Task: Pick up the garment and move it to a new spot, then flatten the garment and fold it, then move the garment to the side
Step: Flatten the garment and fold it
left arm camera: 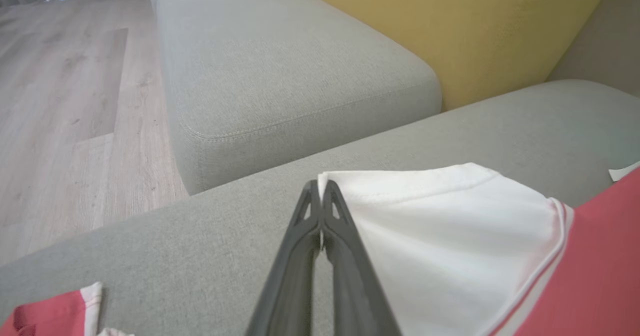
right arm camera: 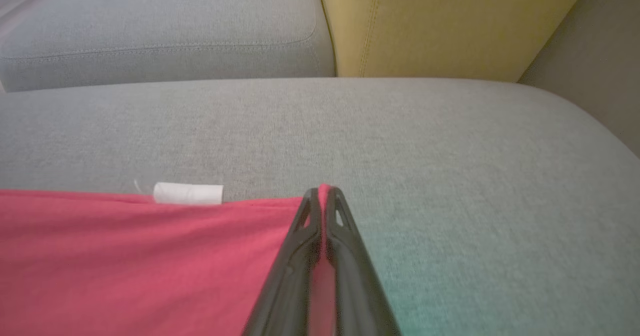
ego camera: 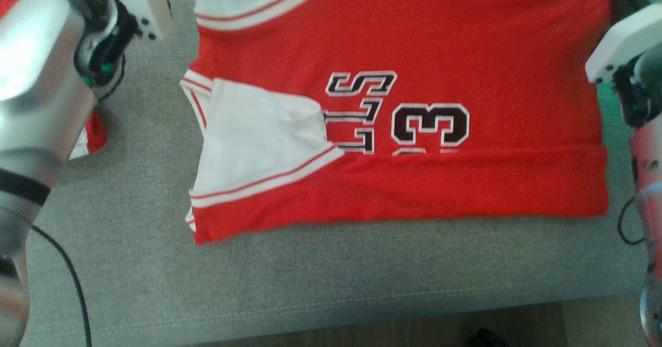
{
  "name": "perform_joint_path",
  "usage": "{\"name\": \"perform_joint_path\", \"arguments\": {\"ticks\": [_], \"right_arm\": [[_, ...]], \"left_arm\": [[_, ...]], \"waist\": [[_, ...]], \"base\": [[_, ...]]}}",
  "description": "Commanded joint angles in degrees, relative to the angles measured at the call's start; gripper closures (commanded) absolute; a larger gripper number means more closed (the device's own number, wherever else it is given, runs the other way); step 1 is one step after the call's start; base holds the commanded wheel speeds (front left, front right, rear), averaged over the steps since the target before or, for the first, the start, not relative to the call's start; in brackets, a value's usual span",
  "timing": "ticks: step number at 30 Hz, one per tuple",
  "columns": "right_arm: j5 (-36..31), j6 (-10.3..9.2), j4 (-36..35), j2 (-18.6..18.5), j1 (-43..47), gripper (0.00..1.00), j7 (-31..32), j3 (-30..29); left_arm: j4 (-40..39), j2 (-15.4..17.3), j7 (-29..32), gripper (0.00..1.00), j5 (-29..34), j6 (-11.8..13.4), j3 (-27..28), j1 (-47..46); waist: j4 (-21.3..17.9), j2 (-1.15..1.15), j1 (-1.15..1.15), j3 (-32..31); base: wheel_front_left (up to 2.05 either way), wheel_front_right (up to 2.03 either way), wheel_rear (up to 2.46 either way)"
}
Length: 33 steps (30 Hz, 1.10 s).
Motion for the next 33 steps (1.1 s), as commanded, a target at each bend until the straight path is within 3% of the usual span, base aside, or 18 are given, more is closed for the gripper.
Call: {"name": "perform_joint_path", "arguments": {"ticks": [1,7,14,22,33], "right_arm": [[-0.81,0.37,-0.92,-0.32,-2.26,1.00,-1.49,-0.01],[-2.54,0.37,2.80,0.67,-6.08,1.00,-5.76,-1.10],[-1.77,0.37,6.14,1.01,-4.73,1.00,-10.26,0.07],[1.63,0.37,6.48,-0.85,0.03,1.00,-11.68,2.93],[8.28,0.37,0.94,-5.13,10.27,1.00,-4.92,8.61]], "left_arm": [[0.51,1.88,-1.27,1.00,0.78,0.67,2.90,-4.40],[5.47,-0.45,-4.28,1.00,1.86,0.19,2.54,-6.93],[8.48,-2.03,-6.82,1.00,1.95,-2.08,1.03,-4.86],[6.55,-0.48,-8.39,1.00,2.27,-3.63,-1.39,0.45],[-4.40,4.45,-6.11,1.00,1.34,-3.17,-4.90,11.68]], "waist": [[-0.02,0.00,0.00,0.39],[0.10,0.00,0.00,0.69],[0.51,0.00,0.00,-1.74],[1.39,0.00,0.00,-6.65],[3.36,0.00,0.00,-13.90]], "base": [[0.00,0.00,0.00],[0.00,0.00,0.00],[0.00,0.00,0.00],[0.00,0.00,0.00],[0.00,0.00,0.00]]}}
